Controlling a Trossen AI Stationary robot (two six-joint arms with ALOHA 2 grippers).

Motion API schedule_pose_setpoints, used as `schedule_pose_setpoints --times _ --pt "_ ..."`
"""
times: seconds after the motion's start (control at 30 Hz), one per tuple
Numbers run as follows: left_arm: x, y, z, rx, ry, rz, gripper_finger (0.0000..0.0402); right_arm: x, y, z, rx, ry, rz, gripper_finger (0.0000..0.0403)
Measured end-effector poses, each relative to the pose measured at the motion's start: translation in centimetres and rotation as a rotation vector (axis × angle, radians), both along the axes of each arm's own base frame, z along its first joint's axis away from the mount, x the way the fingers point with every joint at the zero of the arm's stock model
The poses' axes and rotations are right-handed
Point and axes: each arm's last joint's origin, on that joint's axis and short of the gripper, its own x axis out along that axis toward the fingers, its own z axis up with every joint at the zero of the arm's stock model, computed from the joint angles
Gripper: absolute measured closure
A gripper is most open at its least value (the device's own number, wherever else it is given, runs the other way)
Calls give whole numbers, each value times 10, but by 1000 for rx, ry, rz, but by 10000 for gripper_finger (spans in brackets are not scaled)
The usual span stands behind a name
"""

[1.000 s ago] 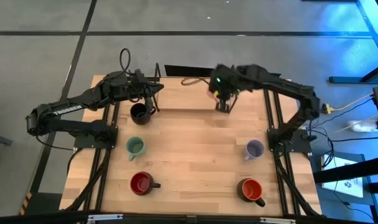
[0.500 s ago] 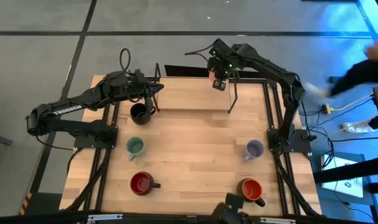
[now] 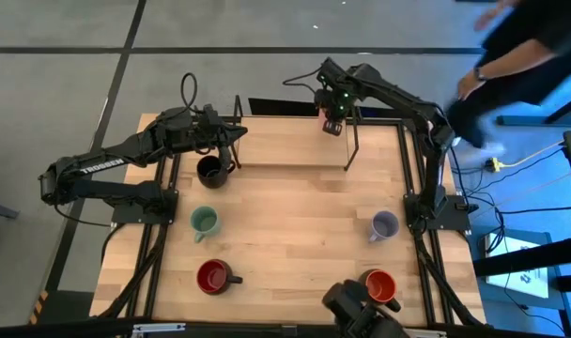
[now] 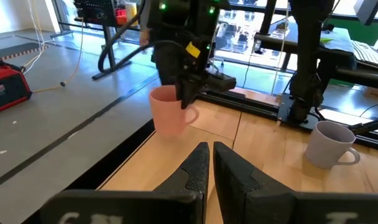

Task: Place coffee mugs
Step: Put the pink mug on the shelf

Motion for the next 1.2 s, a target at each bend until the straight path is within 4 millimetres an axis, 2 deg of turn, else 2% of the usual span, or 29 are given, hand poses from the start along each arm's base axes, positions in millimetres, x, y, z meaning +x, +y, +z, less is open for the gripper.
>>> schedule_pose_setpoints --times 0.4,0.97,1.1,1.2 --pt "0 0 0 1 -3 0 384 -5 -3 -27 27 52 -5 398" --pt "0 0 0 1 -4 0 384 -5 -3 -37 7 48 2 396" --pt "0 0 0 1 -4 0 384 -5 -2 -38 17 54 -6 383" --pt "0 0 1 2 -6 0 384 -4 -2 -41 26 62 -14 359"
